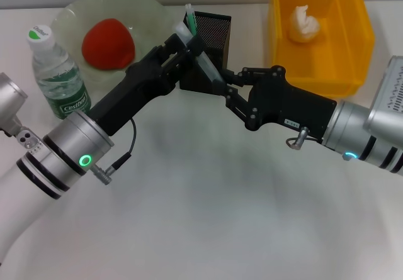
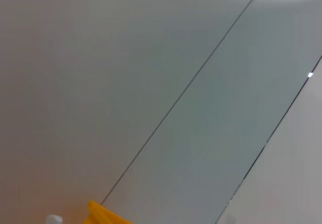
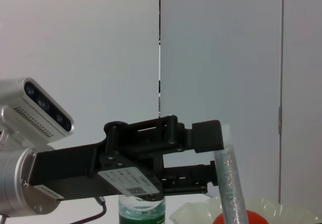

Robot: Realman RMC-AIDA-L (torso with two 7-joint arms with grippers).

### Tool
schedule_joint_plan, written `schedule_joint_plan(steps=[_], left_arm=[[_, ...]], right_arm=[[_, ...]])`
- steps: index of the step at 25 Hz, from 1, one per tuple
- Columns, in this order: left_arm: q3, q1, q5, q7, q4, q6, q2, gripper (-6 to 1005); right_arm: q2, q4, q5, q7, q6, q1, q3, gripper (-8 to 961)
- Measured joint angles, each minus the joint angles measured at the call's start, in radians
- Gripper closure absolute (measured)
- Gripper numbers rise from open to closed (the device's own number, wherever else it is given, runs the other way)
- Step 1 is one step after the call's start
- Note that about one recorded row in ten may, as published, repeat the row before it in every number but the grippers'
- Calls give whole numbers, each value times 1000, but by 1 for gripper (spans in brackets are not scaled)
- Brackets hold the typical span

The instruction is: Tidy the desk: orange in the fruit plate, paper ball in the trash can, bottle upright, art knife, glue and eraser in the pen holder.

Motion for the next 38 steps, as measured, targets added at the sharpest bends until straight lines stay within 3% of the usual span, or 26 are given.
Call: schedule_joint_plan(steps=[15,20,22,28,38], left_arm=[[1,-23,25,5,2,-11,0,340],[5,-27,26,17,3,-11,0,546],[5,-29,26,18,4,-11,0,693],[7,-33,26,18,7,-11,0,784],[0,-41,63,18,18,-23,0,823]], right_arm=[[0,7,0,1,5,9,0,798],[0,7,0,1,5,9,0,798],[0,7,0,1,5,8,0,799],[0,7,0,1,4,8,0,794],[0,5,-3,10,5,8,-9,739]])
